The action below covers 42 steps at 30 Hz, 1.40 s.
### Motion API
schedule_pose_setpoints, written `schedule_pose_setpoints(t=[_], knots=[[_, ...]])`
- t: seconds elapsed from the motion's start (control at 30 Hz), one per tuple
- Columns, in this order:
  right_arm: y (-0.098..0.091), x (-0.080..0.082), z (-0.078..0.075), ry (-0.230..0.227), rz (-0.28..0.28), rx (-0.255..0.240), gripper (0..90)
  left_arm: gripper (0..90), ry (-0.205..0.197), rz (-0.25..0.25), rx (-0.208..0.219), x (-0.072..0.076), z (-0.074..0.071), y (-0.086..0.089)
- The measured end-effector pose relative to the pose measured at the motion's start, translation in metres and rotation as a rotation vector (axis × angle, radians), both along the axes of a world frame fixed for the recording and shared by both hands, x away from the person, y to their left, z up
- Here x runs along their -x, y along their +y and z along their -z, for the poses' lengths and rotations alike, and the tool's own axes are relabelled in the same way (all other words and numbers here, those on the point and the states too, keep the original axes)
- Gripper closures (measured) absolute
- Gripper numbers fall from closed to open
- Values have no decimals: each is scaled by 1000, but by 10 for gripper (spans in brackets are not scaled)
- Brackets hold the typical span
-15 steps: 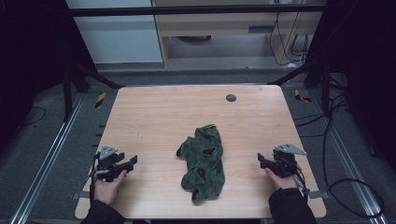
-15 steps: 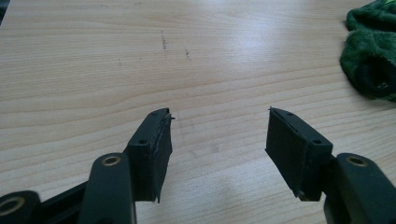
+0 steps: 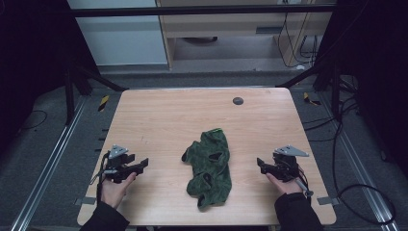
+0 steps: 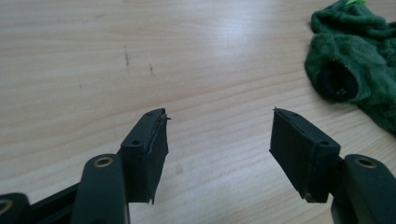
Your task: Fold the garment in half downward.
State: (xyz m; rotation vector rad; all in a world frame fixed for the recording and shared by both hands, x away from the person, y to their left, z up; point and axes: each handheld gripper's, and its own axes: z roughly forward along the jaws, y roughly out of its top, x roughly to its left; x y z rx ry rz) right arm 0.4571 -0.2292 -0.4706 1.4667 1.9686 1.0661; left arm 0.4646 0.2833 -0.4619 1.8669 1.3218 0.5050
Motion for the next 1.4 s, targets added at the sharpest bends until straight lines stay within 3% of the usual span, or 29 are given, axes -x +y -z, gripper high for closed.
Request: schedule_pose_setpoints(t=[0.27,0.7,0.9,1.4], knots=[[14,-11,-19,-14,-27,-4,330,341,-49,42,-6,-12,-20,-14],[33,-35,-37,-36,-81,-11,320,333,-54,81,-20,-36,-27,-41],[37,-42,-39,-29,-88,-43,325,334,-51,101,-29,-45,-32,-52],[55,-56,-37,-10,-120,-53,353,347,-40,175,-48,-62,-33,-88]])
